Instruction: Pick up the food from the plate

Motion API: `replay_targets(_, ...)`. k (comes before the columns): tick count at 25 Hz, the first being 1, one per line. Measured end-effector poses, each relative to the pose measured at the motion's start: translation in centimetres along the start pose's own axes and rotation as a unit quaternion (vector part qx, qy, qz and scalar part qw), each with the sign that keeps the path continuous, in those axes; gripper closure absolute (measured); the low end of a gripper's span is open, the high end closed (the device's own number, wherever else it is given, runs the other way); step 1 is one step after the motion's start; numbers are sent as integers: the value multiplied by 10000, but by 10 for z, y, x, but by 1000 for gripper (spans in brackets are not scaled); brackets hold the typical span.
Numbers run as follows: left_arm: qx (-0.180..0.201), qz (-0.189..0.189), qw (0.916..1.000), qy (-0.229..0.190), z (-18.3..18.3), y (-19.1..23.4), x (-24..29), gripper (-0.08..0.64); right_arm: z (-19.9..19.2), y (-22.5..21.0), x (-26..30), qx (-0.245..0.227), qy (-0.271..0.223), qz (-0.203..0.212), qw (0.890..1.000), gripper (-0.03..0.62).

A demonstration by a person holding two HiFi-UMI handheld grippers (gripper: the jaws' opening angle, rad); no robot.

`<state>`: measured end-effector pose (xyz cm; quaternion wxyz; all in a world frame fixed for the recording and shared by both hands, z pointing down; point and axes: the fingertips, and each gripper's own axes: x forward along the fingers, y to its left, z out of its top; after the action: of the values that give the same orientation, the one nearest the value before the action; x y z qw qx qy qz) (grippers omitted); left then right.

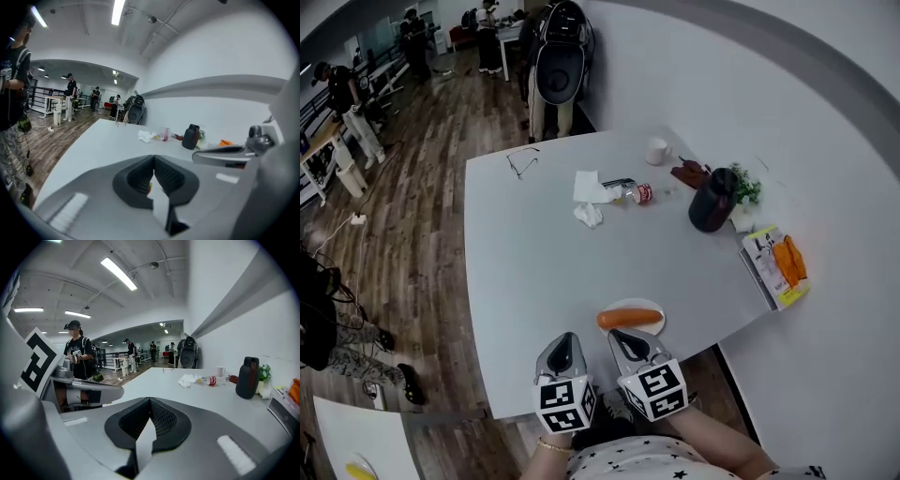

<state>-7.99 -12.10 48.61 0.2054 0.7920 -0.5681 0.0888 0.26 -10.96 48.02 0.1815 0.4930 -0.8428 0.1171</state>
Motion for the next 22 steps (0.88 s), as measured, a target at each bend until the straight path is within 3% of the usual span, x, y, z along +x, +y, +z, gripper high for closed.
replay_targets(11,-107,342,9991,241,-9,-28,45,552,-28,-80,5,-155,429,112,9989,597)
replay_targets(16,-57,319,9987,381,-18,-41,53,552,-42,-93,10,-589,761,437,9944,597)
replay_targets(18,7,289,9984,478,-23,-44,56,552,-50,-90,16,-1044,1048,835,9855,595)
replay_targets(20,40,276,9981,551,-28,-45,59,552,-60,-83,22,-1623,1411,1279,9682,457)
replay_targets(22,23,281,9977,611,-35,-45,60,552,-71,-79,30,-2284,1760,1609,9439,431)
